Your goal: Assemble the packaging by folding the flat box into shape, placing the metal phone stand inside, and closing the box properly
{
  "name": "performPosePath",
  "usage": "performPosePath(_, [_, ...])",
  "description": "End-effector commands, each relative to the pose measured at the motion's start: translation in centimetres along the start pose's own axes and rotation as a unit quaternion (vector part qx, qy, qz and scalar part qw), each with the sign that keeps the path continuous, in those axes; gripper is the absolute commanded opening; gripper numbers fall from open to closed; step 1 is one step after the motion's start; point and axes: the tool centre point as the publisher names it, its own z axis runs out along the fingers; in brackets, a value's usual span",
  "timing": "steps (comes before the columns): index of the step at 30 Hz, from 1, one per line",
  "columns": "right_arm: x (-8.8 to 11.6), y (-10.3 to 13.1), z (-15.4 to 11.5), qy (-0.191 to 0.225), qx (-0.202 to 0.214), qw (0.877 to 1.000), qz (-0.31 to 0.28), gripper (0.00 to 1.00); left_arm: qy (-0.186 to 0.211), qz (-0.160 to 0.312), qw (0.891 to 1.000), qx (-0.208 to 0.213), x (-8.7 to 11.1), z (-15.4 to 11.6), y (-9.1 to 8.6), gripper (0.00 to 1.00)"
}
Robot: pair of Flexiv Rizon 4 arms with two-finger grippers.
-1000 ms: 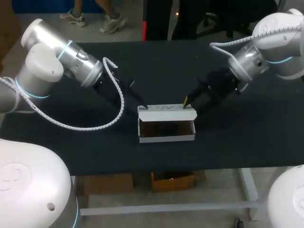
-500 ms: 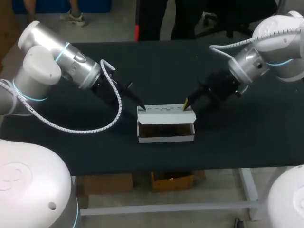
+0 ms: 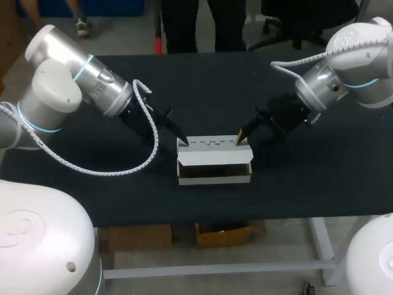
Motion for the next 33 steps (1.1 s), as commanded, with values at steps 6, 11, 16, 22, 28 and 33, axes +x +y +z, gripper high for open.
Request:
performPosePath(6, [0.0, 0.0, 0.1, 0.000, 0.000, 1.000, -0.002, 0.60, -0.004, 0.007, 1.000, 0.013, 0.0, -0.3, 0.4, 0.65])
performPosePath(11, [0.0, 0.0, 0.2, -0.001, 0.000, 1.000, -0.002, 0.57, -0.006, 0.013, 1.000, 0.017, -0.1, -0.4, 0.4, 0.64])
performPosePath(16, [-0.1, 0.1, 0.5, -0.002, 0.002, 1.000, -0.002, 0.58, -0.007, 0.019, 1.000, 0.021, -0.1, -0.6, 0.6, 0.67])
performPosePath(22, [-0.2, 0.1, 0.7, -0.004, 0.004, 1.000, -0.002, 0.59, -0.013, 0.029, 0.999, 0.036, 0.0, -1.5, 0.9, 0.71])
performPosePath(28, [-0.4, 0.2, 0.9, -0.007, 0.006, 1.000, -0.002, 0.59, -0.025, 0.044, 0.997, 0.065, 0.1, -3.1, 1.4, 0.90])
performPosePath(33, [-0.6, 0.3, 0.9, -0.007, 0.007, 1.000, 0.000, 0.59, -0.042, 0.079, 0.992, 0.083, 0.3, -4.1, 2.0, 1.00])
